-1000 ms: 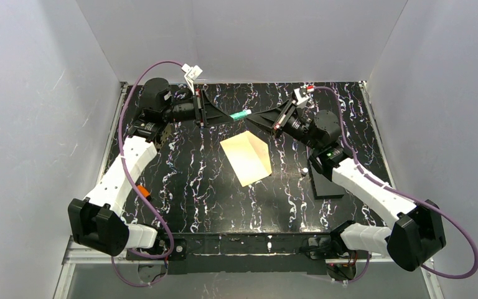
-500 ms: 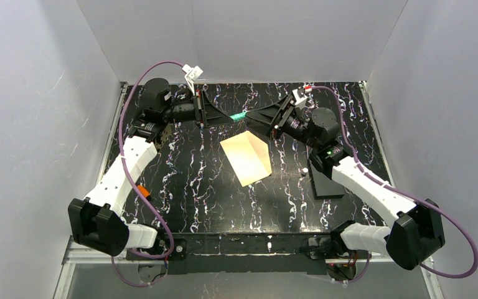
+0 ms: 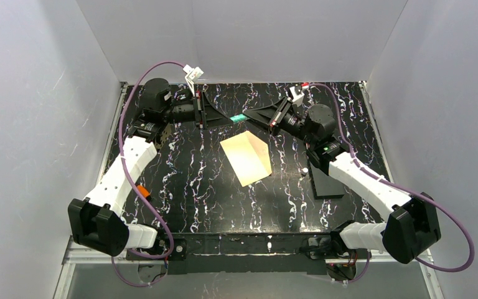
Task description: Place the letter into the envelope and seal it
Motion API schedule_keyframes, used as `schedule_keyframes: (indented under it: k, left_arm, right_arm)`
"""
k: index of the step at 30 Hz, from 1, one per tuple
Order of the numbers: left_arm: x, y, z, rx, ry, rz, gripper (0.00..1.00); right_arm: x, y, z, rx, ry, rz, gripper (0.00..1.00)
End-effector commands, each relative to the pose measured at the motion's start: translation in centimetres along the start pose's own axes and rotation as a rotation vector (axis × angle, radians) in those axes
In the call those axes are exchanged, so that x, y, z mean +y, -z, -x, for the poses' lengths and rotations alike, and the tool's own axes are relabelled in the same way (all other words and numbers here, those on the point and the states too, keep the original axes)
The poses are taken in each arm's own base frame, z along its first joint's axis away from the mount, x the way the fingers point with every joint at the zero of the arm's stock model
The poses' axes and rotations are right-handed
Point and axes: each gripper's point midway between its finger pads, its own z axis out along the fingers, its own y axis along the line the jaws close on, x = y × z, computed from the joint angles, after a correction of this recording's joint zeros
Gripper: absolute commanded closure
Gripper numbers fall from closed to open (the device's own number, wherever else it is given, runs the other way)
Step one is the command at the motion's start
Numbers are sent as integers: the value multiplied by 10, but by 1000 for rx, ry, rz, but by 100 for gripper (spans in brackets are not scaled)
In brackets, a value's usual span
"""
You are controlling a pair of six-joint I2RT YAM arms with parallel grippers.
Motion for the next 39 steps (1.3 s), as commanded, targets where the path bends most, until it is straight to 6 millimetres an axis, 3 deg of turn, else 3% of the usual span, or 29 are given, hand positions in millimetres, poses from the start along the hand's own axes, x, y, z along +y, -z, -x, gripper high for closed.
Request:
schedule_keyframes:
  k: [1,2,4,6,10,17,24,33,39]
  left_arm:
    - [-6,3,4,-5,-25,11,63]
    - [-3,3,5,-9,-27,23,48]
    - [0,1,5,-6,-24,26,33]
    - [4,-1,2,9,1,17,31]
    - [11,-4,-7,45,56,-6,35]
    - [7,-3,-16,93,66,-53,63]
    - [9,0,-29,137,83,-45,68]
    - [5,2,-38,165,90,-84,76]
    - [3,1,-41,175,93,-94,63]
  right_arm:
    - [33,2,4,-3,59,90,99]
    - [31,2,3,4,60,80,99]
    - [24,1,0,22,64,58,99]
    - [19,0,-4,48,67,42,99]
    - [8,-4,-10,105,86,5,99]
    - [0,-9,-15,177,163,-48,99]
    - [-12,-8,-24,253,194,-92,99]
    - [-6,-6,-28,287,190,-75,99]
    - [-7,-5,-31,312,192,-80,99]
